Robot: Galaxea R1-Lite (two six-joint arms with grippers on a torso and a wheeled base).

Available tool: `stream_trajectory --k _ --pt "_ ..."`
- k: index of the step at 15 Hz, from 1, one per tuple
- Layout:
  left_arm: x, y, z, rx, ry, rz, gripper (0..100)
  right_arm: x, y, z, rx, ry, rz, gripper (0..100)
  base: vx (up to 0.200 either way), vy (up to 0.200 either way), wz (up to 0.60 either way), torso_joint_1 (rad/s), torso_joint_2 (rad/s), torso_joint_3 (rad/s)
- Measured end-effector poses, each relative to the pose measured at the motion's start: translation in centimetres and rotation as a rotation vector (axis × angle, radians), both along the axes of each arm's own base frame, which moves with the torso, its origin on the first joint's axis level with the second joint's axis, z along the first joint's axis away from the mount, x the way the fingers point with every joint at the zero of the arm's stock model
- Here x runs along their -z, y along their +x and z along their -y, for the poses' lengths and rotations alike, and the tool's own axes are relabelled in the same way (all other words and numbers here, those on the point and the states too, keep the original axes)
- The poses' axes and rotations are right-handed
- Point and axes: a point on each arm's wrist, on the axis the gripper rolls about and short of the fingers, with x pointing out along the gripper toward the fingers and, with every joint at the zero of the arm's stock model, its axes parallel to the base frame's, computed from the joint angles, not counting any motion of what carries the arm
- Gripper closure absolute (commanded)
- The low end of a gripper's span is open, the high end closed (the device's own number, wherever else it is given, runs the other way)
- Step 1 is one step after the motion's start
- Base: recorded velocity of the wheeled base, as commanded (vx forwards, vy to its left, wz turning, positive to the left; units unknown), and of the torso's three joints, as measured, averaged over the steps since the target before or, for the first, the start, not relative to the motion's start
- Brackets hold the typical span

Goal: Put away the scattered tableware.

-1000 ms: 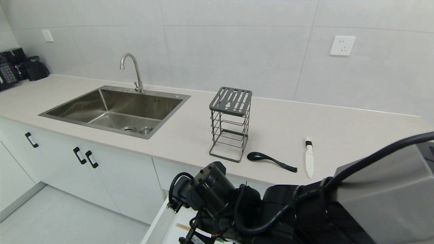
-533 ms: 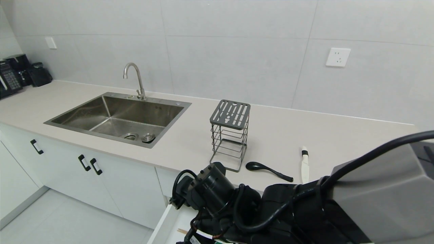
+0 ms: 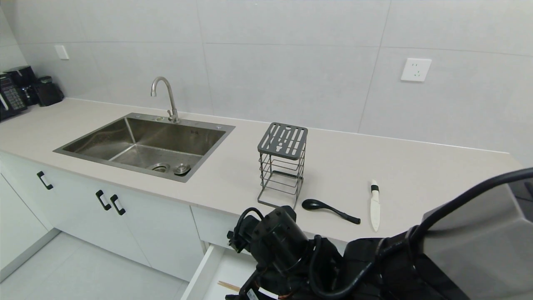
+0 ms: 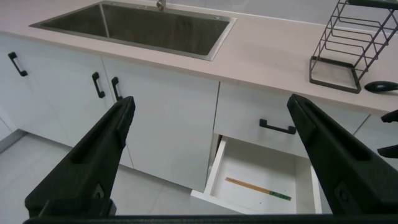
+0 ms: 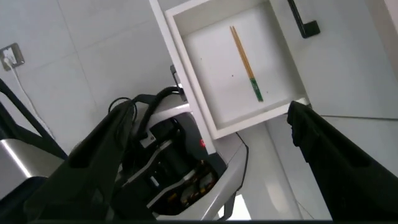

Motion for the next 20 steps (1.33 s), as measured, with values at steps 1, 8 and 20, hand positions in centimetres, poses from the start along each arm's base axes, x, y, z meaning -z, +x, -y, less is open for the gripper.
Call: stream_trajectory --k 1,8,20 --pt "0.0 0.0 0.0 0.0 0.0 0.0 0 0.1 0.3 0.5 0.005 0.019 0.03 0 0.0 0.0 0.0 0.0 0.0 0.0" --pt "0.0 0.0 0.0 0.0 0.0 0.0 0 -1.0 1.8 4.7 0.116 0.003 0.058 0 0.0 0.0 0.0 0.0 0.0 0.0" --pt "0.0 0.0 0.0 0.0 0.0 0.0 0 -1.2 6.6 19.2 0.222 -0.084 0.082 0 0.0 0.0 0.0 0.0 0.0 0.0"
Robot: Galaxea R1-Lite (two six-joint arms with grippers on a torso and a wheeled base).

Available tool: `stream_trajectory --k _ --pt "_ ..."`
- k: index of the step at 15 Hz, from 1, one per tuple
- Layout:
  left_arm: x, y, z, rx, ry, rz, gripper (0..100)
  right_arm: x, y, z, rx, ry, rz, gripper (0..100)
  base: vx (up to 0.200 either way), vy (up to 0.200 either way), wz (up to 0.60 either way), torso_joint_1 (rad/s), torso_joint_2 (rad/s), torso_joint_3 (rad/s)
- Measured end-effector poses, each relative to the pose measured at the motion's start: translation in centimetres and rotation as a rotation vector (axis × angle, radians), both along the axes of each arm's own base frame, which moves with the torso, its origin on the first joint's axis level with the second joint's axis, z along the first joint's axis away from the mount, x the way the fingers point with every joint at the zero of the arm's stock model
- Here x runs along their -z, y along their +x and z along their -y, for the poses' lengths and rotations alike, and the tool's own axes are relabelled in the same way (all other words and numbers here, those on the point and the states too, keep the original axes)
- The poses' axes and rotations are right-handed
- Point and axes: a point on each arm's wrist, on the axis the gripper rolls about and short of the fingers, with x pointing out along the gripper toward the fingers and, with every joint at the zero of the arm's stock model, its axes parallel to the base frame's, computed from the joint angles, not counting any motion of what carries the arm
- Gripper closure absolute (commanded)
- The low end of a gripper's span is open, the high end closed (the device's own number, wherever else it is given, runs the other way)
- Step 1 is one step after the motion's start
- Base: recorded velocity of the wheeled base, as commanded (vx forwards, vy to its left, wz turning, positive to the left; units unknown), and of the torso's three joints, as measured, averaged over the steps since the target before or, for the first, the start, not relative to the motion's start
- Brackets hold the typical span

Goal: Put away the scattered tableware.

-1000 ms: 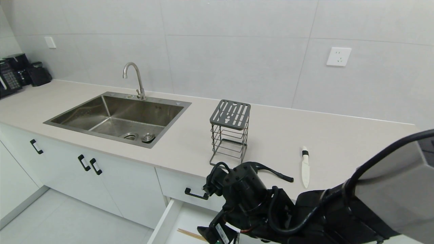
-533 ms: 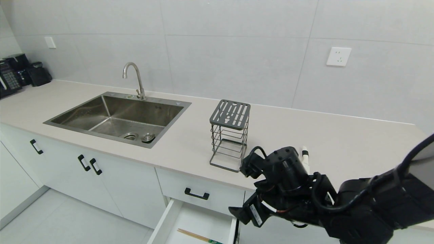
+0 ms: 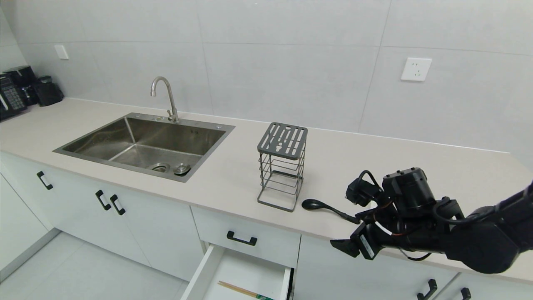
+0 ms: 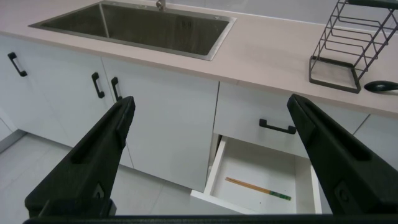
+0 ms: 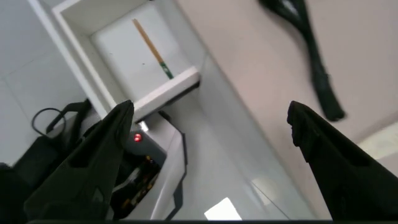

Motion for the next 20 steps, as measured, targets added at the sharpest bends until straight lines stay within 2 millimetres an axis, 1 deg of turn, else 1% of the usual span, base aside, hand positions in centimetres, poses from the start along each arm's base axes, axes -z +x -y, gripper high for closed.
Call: stream_trajectory --k 3,8,12,17,20 --pt "0.0 0.0 0.0 0.0 0.0 0.0 0 0.2 0.5 1.3 0.046 -0.006 -0.005 0 0.0 0.0 0.0 0.0 0.0 0.0" --pt "0.0 0.0 0.0 0.0 0.0 0.0 0 1.2 1.9 2.0 0.088 -0.021 -0.024 0 0.0 0.0 0.0 0.0 0.0 0.0" --pt "0.0 0.0 0.0 0.0 0.0 0.0 0 2.2 4.5 1.1 0.096 -0.012 0.005 0 0.0 0.0 0.0 0.0 0.0 0.0" --pt "0.0 0.0 0.0 0.0 0.0 0.0 0 3.7 7.0 0.0 0.088 -0.002 0.026 0 0.0 0.0 0.0 0.0 0.0 0.0" --pt "0.0 0.0 0.0 0.0 0.0 0.0 0 4.7 7.7 -0.2 0.081 0.011 0.018 0 0.0 0.0 0.0 0.0 0.0 0.0"
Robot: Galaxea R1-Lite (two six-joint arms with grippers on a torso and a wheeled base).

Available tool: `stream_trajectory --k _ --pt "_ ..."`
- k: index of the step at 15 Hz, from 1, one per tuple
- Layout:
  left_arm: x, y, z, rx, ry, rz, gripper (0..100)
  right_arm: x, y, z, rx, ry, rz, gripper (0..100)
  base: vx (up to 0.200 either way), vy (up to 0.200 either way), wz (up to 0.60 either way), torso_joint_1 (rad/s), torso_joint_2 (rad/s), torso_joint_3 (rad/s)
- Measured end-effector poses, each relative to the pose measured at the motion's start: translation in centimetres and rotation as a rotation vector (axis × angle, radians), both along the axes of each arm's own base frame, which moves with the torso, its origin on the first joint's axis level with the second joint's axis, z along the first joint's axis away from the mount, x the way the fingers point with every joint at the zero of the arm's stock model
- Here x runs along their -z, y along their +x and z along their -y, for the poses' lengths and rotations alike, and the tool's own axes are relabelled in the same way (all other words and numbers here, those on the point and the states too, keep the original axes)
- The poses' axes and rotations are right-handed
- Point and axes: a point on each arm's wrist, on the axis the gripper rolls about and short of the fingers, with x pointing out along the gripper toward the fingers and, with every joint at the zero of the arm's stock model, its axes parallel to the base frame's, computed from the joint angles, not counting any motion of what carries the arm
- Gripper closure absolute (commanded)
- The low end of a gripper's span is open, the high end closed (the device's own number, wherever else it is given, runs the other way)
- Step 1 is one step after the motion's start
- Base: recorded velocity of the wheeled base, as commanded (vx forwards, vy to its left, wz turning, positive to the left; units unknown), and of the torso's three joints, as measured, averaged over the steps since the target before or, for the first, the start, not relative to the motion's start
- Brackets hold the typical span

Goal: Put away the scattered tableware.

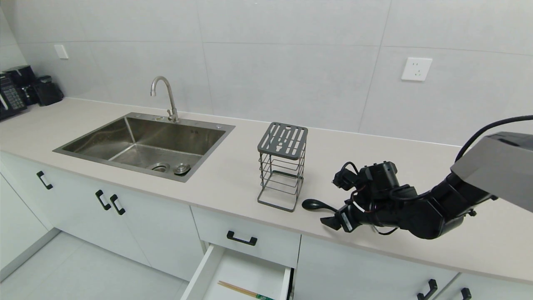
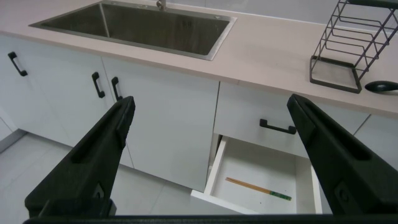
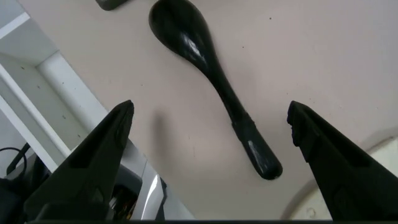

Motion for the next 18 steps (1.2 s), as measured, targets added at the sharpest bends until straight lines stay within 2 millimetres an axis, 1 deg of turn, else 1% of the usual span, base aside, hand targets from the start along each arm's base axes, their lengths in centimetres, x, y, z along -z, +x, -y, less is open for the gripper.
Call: stream_trajectory --k 3,7,10,11,18 --pt "0.0 0.0 0.0 0.0 0.0 0.0 0 1.0 0.6 -0.1 0.007 0.003 -0.015 0 0.0 0.0 0.0 0.0 0.0 0.0" --pt "0.0 0.0 0.0 0.0 0.0 0.0 0 1.7 2.3 -0.7 0.05 0.054 0.002 0 0.0 0.0 0.0 0.0 0.0 0.0" --pt "0.0 0.0 0.0 0.0 0.0 0.0 0 2.5 2.4 -0.8 0.053 0.042 -0.01 0 0.0 0.0 0.0 0.0 0.0 0.0" --pt "0.0 0.0 0.0 0.0 0.0 0.0 0 2.7 2.4 -0.7 0.053 0.037 -0.014 100 0.0 0.0 0.0 0.0 0.0 0.0" --pt "0.0 0.0 0.0 0.0 0.0 0.0 0 3.8 1.7 -0.9 0.041 0.018 -0.04 100 0.0 0.0 0.0 0.0 0.0 0.0"
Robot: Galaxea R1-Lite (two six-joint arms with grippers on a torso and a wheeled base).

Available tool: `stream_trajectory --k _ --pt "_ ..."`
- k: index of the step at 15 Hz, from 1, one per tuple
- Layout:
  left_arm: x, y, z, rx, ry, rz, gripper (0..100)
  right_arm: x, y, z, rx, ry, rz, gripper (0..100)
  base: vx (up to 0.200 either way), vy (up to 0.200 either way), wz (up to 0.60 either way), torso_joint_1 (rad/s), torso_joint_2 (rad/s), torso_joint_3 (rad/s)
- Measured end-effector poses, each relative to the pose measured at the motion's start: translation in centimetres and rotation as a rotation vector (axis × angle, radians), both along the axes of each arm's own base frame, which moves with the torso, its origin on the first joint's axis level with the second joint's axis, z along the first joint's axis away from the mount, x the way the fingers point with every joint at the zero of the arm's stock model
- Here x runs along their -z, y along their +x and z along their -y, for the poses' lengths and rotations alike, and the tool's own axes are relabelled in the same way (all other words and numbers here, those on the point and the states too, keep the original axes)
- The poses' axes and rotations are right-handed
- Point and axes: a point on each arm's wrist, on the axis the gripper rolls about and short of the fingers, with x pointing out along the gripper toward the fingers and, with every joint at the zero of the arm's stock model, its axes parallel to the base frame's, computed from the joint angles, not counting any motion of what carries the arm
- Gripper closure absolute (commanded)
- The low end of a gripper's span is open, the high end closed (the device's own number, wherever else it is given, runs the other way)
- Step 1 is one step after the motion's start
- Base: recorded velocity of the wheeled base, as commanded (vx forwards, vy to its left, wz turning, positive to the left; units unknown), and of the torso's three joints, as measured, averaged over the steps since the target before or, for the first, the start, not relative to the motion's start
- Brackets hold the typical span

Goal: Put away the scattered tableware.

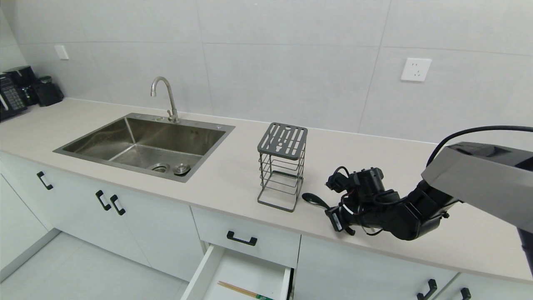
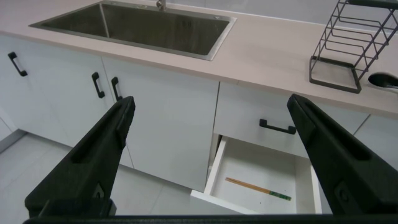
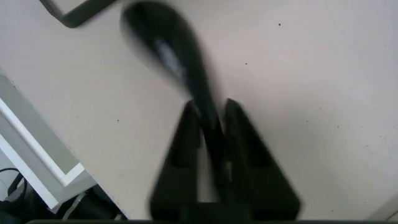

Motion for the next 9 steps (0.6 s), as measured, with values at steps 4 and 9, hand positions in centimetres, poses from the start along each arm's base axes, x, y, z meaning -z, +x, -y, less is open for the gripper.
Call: stream_trajectory --k 4,9 --pt "0.0 0.0 0.0 0.0 0.0 0.0 0 0.1 -0.4 0.0 -0.005 -0.006 -0.014 100 0.0 0.0 0.0 0.0 0.0 0.0" --pt "0.0 0.0 0.0 0.0 0.0 0.0 0 -1.7 -2.5 0.7 -0.029 -0.021 -0.002 100 0.0 0.0 0.0 0.0 0.0 0.0"
